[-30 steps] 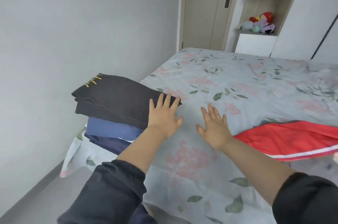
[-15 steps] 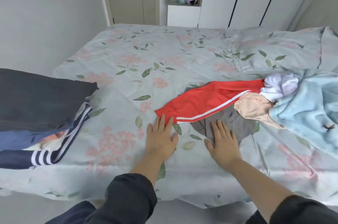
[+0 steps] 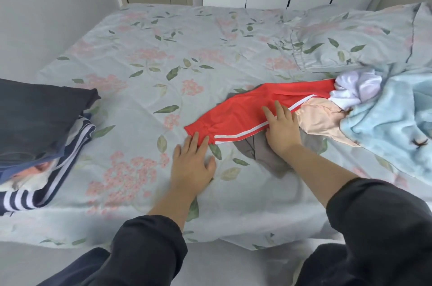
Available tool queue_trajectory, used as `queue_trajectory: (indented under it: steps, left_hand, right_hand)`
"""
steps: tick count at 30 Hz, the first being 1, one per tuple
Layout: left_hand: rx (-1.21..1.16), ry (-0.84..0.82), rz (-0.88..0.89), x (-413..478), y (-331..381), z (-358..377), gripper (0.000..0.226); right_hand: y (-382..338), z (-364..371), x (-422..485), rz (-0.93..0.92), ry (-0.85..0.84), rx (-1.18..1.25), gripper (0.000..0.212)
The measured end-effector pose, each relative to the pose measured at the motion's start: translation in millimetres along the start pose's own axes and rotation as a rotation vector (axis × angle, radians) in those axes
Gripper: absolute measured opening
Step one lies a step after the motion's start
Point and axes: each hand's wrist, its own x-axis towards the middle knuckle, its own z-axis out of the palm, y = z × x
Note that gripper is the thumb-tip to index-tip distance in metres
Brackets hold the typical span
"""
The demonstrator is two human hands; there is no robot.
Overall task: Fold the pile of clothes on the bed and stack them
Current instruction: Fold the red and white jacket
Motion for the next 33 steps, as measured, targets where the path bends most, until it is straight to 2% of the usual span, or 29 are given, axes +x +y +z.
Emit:
queue_trajectory:
  steps: [2,4,7,9,11,13,16,18,21,24,26,28,31,32,33]
  left_hand:
    - [-0.035,0.030,0.000,-1.3,-0.6,0.2,0.064]
    - [-0.060,0.049,0.001,-2.0,-0.7,0.3,0.067]
    - [-0.094,0.074,0.001,-2.6,-1.2,1.0,0.070]
    - [-0.124,0.091,-0.004,-3.5,-2.2,1.4,0.071]
    - [-0.142,0.095,-0.006,-3.5,-2.5,1.3,0.071]
    - [-0.133,0.082,-0.003,-2.9,-2.8,1.1,0.072]
    - [-0.106,0.053,-0.005,-2.3,-2.8,1.0,0.073]
    - [-0.103,0.055,0.001,-2.2,-3.0,0.9,0.073]
    - [-0.153,0.101,0.004,-3.3,-3.1,0.7,0.071]
    - [-0.261,0.176,-0.018,-4.0,-1.9,-3.0,0.067]
    - [-0.320,0.226,-0.021,-4.9,-1.1,-6.9,0.067]
    - [-0.391,0.288,-0.038,-7.1,-1.3,-10.8,0.069]
    - [-0.489,0.339,-0.064,-10.2,-1.7,-15.1,0.073]
    - [-0.497,0.336,-0.066,-10.9,-1.4,-16.1,0.074]
    - [-0.491,0.327,-0.060,-11.2,-0.9,-16.8,0.075]
  right_hand:
    - [5.8,3.3,16.7,0.065,-0.032,0.004,0.048]
    - [12.1,3.4,28.7,0.209,-0.076,0.140,0.032]
    - [16.2,2.5,39.0,0.295,-0.077,0.279,0.027]
    - [20.8,1.9,42.3,0.279,-0.078,0.291,0.038]
    - [30.1,-0.2,43.7,0.298,-0.103,0.280,0.065]
    - [38.9,-0.5,45.3,0.335,-0.141,0.219,0.072]
    - [41.9,0.8,50.7,0.390,-0.052,0.240,0.045]
    - [39.3,-1.6,54.6,0.474,0.014,0.365,0.029]
    - [22.3,-13.1,58.5,0.516,0.093,0.623,0.024]
    - [-24.8,-38.8,56.5,0.426,0.189,0.831,0.021]
    - [-63.8,-57.5,43.6,0.275,0.195,0.962,0.020]
    - [-97.3,-67.3,21.2,0.051,0.036,0.998,0.021]
    - [-123.5,-69.0,-11.2,-0.274,-0.381,0.924,0.024]
    - [-122.2,-68.0,-18.4,-0.332,-0.433,0.886,0.025]
    - [-115.4,-68.2,-22.2,-0.359,-0.369,0.820,0.031]
